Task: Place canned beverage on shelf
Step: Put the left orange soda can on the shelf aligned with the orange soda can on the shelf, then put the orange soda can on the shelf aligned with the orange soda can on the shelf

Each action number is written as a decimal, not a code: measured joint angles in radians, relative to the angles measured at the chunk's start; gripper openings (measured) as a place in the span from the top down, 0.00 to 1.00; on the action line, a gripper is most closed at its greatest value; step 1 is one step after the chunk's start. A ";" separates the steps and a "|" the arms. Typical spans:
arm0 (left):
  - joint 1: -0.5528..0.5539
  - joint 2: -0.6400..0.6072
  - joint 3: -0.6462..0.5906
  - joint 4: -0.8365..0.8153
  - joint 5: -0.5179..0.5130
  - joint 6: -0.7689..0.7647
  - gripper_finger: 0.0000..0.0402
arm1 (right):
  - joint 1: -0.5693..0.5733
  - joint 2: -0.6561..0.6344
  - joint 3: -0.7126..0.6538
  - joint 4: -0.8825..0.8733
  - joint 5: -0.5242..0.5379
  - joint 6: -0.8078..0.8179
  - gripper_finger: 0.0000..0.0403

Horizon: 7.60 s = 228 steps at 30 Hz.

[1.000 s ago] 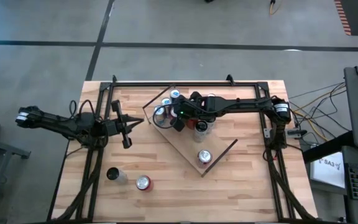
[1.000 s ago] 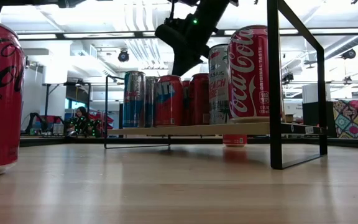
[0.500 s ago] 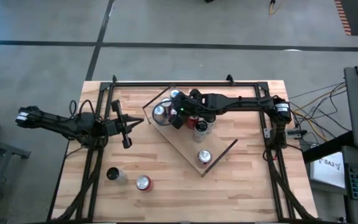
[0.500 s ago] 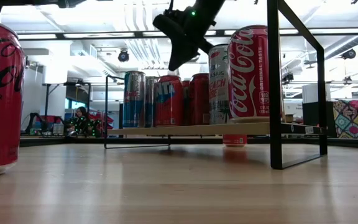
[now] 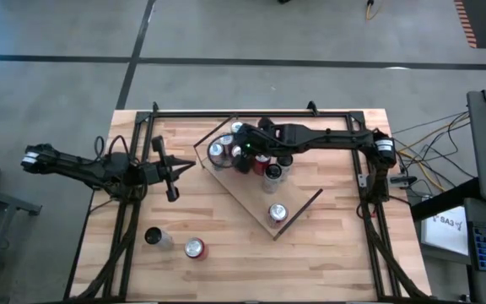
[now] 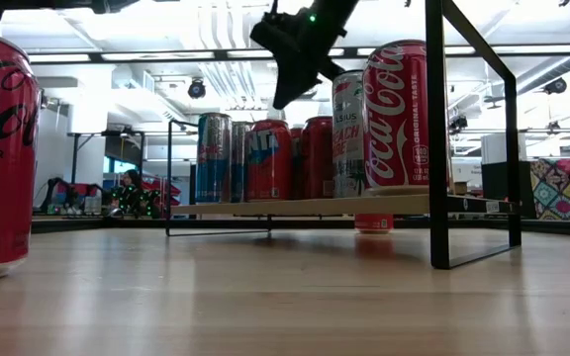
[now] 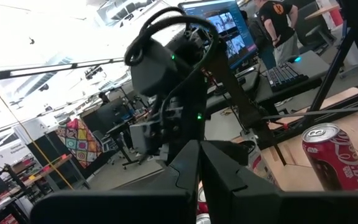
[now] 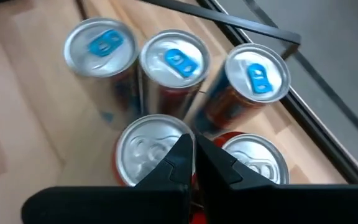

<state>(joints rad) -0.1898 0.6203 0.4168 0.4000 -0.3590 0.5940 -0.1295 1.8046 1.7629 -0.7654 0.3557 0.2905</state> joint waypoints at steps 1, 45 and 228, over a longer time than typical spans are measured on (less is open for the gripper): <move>0.000 0.002 0.000 0.000 0.002 -0.001 1.00 | 0.008 -0.002 0.000 0.000 0.000 -0.015 0.98; -0.101 0.441 0.693 -0.988 0.122 -0.887 1.00 | 0.263 -0.561 -0.609 0.370 -0.198 -0.304 0.98; 0.861 0.606 0.798 -1.073 0.665 -0.233 1.00 | -0.549 -0.585 -0.885 0.269 -0.595 -0.544 0.15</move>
<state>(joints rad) 0.6712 1.2266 1.2152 -0.6727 0.3065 0.3611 -0.6788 1.2194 0.8782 -0.4966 -0.2397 -0.2531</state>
